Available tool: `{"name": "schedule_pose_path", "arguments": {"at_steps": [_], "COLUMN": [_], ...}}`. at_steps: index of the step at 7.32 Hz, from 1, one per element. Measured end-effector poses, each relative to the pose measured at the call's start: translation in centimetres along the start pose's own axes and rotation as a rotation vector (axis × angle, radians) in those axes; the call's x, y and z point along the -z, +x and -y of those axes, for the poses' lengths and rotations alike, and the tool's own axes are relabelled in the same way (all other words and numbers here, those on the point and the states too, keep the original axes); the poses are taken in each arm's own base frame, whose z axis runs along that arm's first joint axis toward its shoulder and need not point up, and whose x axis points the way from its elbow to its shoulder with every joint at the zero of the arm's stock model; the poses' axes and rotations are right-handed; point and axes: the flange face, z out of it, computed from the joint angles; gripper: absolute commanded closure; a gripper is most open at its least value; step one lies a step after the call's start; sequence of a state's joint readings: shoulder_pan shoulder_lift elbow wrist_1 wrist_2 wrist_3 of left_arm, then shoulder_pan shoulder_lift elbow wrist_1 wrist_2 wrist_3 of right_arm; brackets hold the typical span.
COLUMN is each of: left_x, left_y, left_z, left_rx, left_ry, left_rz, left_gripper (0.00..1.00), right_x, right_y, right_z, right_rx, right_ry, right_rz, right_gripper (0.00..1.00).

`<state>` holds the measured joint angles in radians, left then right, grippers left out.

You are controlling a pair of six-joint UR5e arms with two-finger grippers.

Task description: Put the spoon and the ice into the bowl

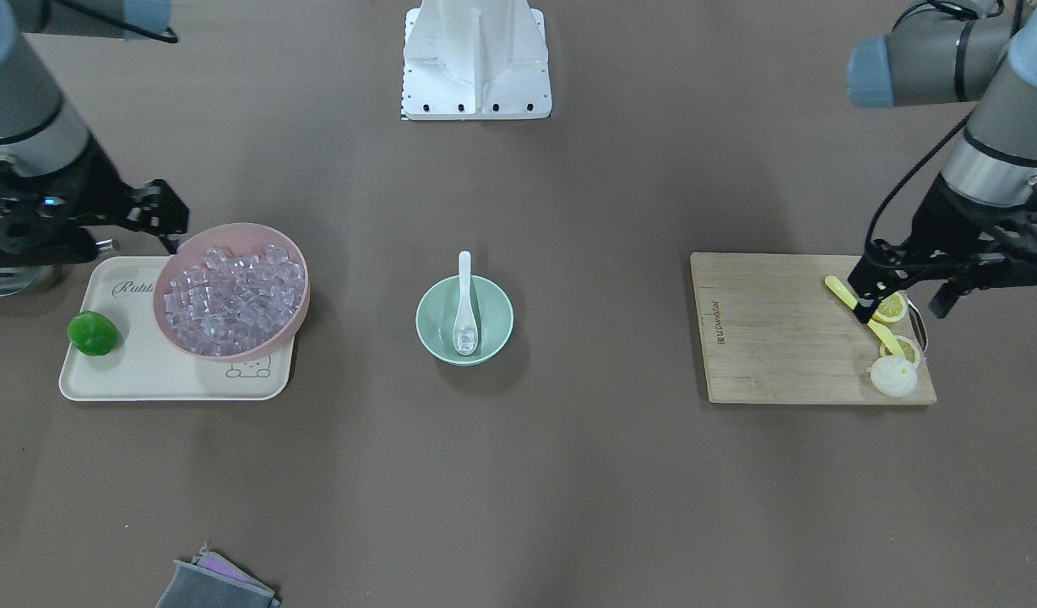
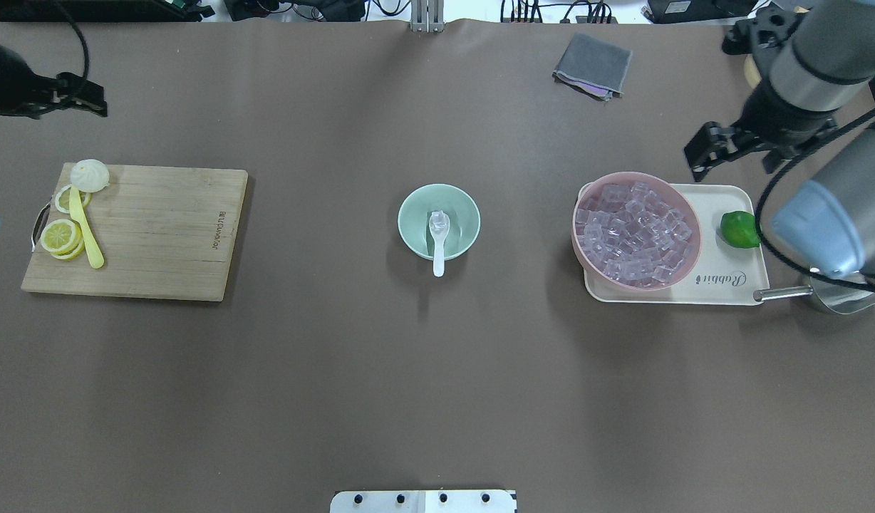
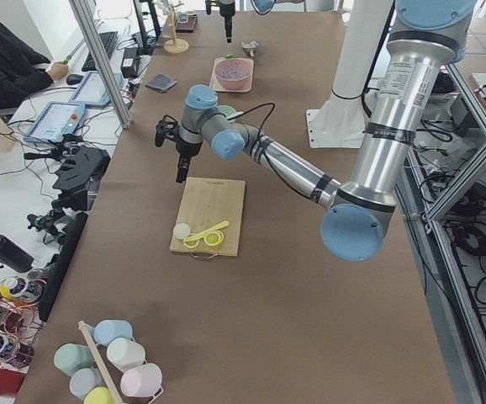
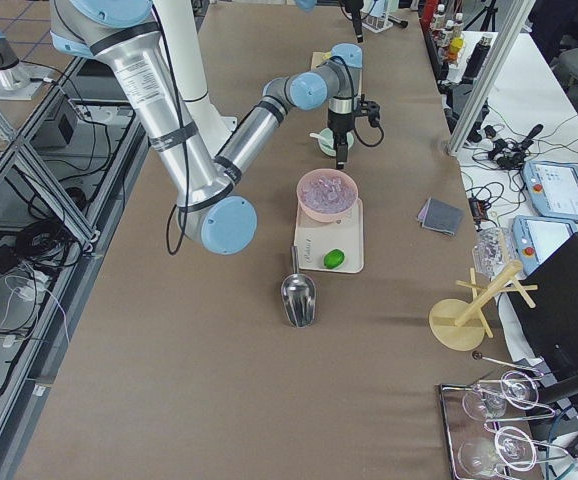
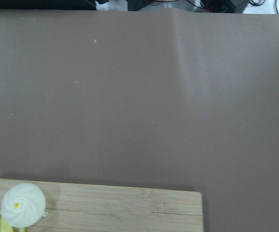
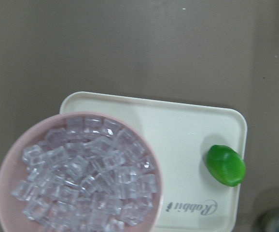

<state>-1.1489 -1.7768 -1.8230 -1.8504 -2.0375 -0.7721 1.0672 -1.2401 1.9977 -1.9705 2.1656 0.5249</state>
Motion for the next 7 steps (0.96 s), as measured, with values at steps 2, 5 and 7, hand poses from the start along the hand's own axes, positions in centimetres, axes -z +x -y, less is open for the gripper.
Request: {"name": "schedule_pose_path", "arguments": {"at_steps": [2, 5, 7], "left_x": [2.3, 3.1, 1.9], "left_y": [-11.6, -21.5, -24.2], "left_z": [-0.3, -5.4, -7.9], "left_rx": [-0.061, -0.041, -0.009], "left_ry": [-0.067, -0.136, -0.177], "left_rz": [-0.040, -0.057, -0.032], "left_gripper": [0.02, 0.02, 0.02], "right_x": [-0.8, -2.4, -4.4], "right_y": [12.5, 28.4, 34.1], "right_z": [-2.5, -9.6, -12.7], "right_rx": [0.054, 0.094, 0.039], "right_ry": [-0.049, -0.104, -0.142], "right_rz": [-0.003, 0.034, 0.057], "right_gripper": [0.00, 0.00, 0.00]}}
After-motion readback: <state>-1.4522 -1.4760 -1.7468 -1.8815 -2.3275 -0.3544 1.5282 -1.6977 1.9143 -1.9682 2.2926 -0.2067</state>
